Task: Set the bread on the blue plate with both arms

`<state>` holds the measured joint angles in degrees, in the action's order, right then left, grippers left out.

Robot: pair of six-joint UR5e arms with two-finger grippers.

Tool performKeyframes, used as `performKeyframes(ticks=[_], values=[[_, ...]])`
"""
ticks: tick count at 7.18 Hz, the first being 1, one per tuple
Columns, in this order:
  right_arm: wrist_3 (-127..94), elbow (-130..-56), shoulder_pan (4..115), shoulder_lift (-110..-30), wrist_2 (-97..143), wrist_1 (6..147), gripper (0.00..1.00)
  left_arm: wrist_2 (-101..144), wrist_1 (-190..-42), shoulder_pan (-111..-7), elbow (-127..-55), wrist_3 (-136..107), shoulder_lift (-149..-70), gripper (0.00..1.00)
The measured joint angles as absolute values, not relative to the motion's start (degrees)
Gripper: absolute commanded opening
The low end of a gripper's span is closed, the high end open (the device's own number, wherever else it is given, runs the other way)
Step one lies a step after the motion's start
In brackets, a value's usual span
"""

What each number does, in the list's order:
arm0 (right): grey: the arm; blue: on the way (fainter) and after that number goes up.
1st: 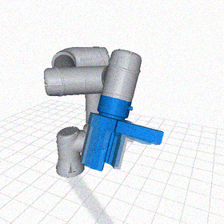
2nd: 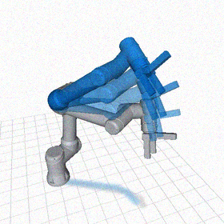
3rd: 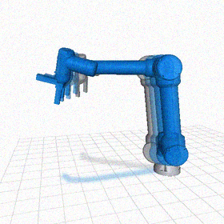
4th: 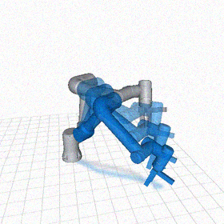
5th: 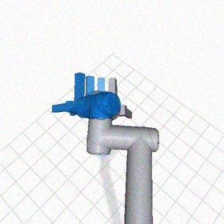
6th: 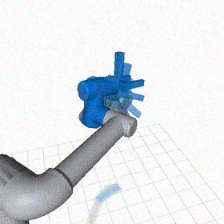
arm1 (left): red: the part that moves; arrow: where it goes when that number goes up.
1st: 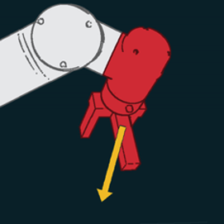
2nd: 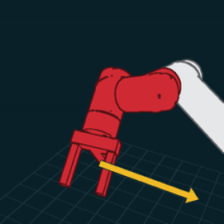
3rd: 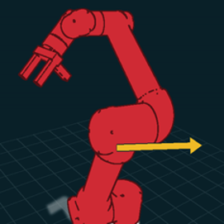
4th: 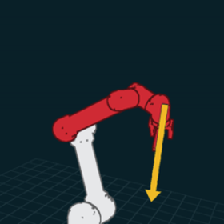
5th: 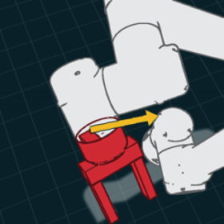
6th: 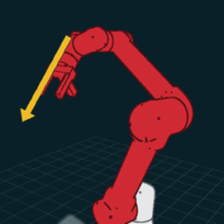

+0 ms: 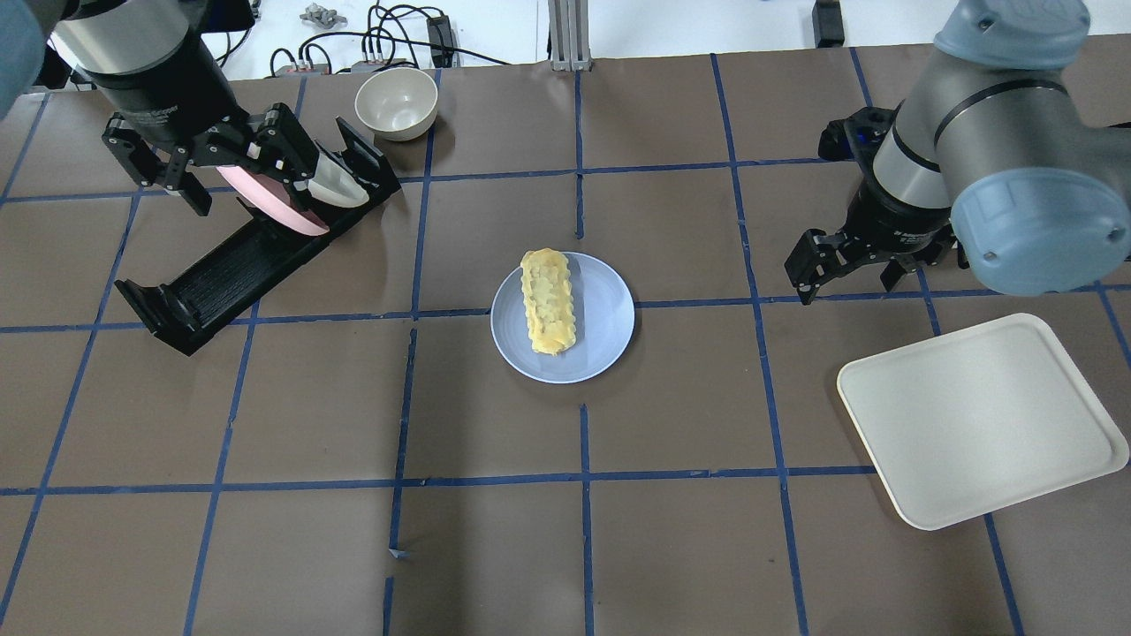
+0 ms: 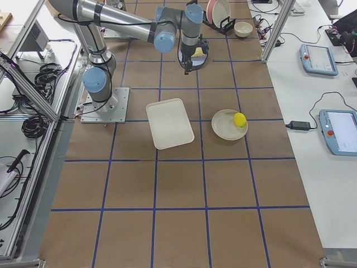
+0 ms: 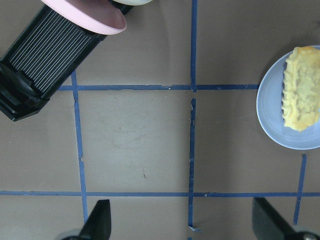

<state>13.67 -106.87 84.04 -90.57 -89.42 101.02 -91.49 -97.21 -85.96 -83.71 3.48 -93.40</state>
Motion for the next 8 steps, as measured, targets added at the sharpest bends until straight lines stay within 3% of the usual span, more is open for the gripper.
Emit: performKeyframes(ticks=[8], values=[[13.7,-107.28,84.11,-93.55,-88.79,98.35,1.0,-90.65,-96.88,-86.26,-84.93,3.29,-91.56,1.0]])
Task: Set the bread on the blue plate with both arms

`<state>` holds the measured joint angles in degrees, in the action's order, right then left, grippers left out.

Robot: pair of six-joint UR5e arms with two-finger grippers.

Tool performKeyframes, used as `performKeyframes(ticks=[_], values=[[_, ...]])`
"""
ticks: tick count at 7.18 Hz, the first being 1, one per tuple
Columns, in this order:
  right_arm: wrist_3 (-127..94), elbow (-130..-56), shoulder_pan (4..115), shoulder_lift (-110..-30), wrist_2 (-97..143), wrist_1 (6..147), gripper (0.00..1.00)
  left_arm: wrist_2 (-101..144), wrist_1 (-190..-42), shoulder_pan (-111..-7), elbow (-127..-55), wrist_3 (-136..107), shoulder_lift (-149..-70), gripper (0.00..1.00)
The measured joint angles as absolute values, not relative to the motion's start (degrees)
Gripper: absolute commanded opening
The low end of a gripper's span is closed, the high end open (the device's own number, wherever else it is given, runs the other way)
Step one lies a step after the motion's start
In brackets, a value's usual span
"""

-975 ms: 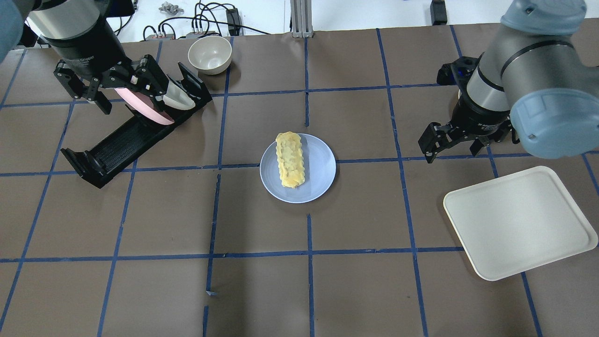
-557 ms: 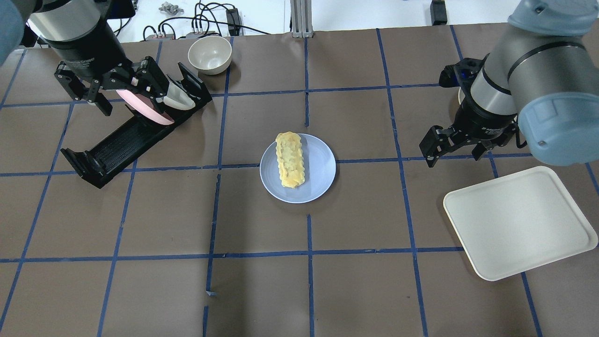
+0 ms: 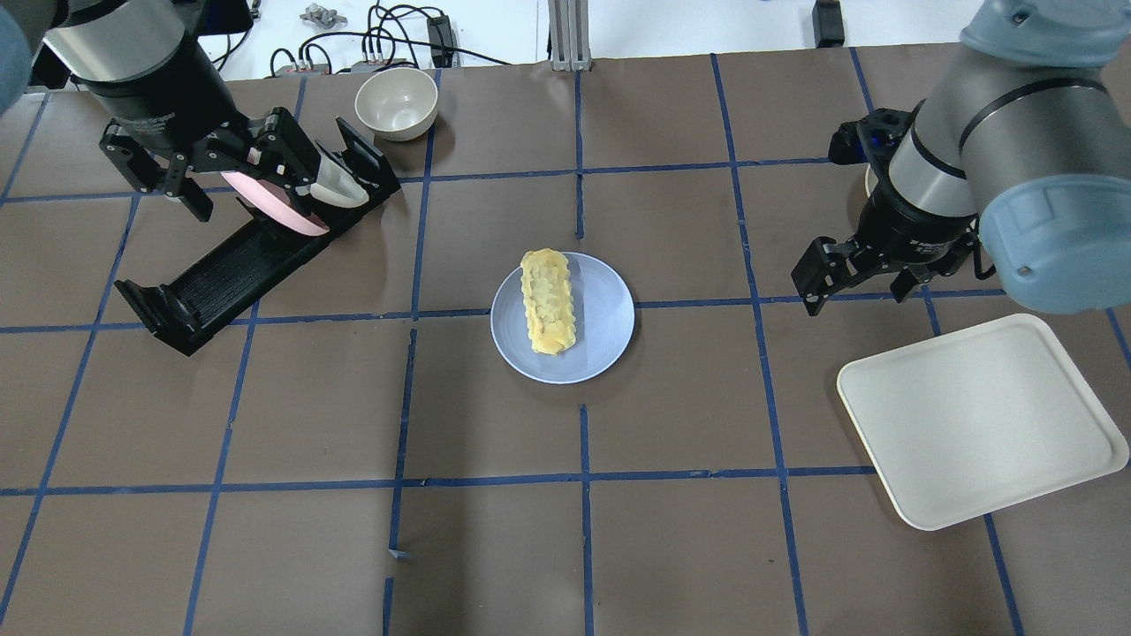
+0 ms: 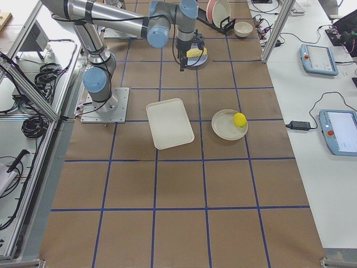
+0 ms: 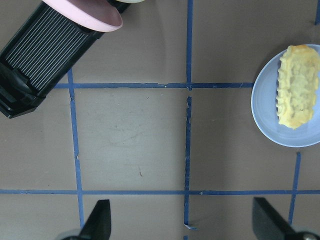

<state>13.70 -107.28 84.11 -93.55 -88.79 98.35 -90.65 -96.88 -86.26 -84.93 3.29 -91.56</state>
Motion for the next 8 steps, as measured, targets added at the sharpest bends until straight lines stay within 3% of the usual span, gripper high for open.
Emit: performKeyframes(ticks=[8], values=[[14.07,-107.08,84.11,-93.44,-89.37,98.34,1.0,-91.15,-95.68,-86.16,-83.57,1.28,-93.39,1.0]])
